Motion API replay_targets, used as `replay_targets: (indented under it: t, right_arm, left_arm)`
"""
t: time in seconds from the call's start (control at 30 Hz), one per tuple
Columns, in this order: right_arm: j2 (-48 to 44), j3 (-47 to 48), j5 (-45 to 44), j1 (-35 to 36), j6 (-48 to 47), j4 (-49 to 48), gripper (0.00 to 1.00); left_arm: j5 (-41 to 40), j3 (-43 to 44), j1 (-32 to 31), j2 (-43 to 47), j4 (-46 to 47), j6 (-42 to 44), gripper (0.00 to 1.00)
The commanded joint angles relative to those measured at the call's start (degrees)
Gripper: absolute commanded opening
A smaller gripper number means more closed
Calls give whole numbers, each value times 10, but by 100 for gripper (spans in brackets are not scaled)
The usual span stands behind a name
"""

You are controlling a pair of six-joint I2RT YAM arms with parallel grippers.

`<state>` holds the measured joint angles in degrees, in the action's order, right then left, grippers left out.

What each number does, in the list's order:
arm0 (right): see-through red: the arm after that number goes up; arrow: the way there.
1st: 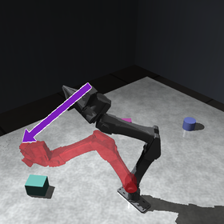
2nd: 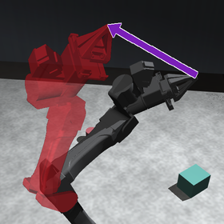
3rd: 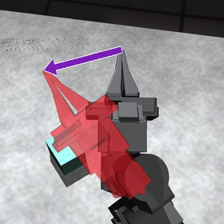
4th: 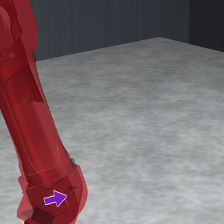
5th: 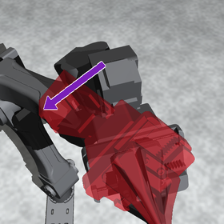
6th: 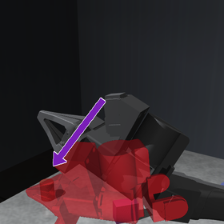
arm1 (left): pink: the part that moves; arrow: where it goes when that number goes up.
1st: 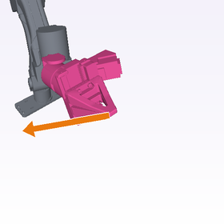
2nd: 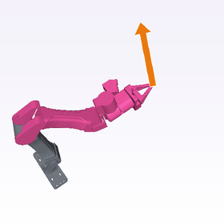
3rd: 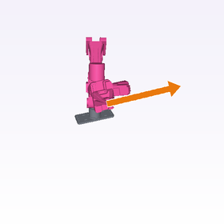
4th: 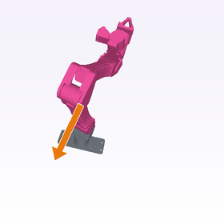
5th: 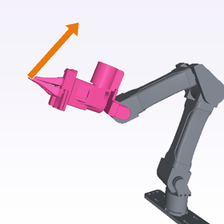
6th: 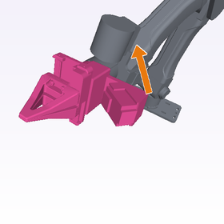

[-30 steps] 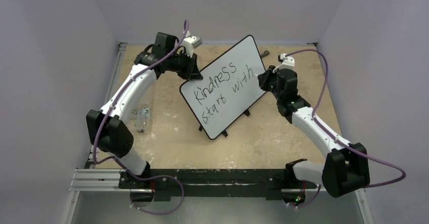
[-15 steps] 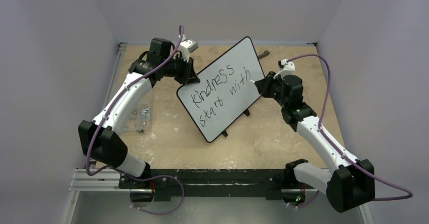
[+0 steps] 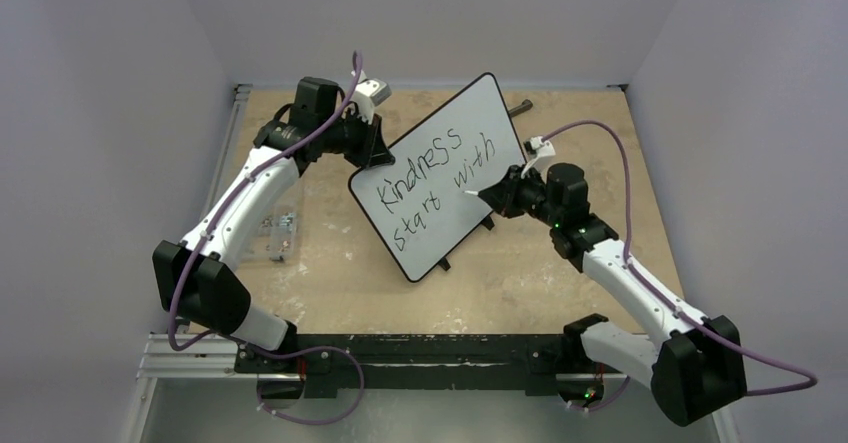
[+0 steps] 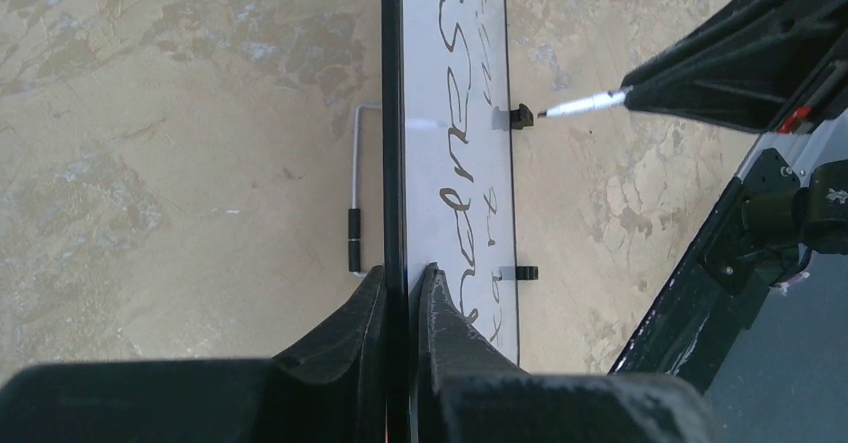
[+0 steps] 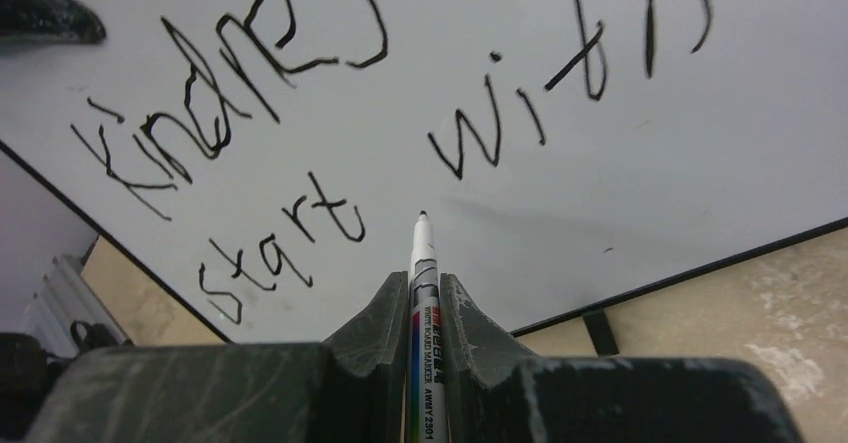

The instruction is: Write a sentence on the whiteboard

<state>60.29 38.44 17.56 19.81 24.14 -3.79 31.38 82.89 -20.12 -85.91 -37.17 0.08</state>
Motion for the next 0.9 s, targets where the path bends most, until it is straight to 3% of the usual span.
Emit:
replay_targets:
  t: [0.0, 0.43, 0.87]
  right_arm:
    - [-16, -21, 28, 43, -6, -27, 0]
    - [-33, -93, 47, 132, -27, -111, 0]
    - [10, -81, -61, 160, -39, -115, 0]
  left_arm:
    - [-71, -24, -18, -13, -45, 53, 0]
    - [-108, -16, -16, -43, -48, 53, 0]
    - [-107, -5, -14, -58, -58, 46, 0]
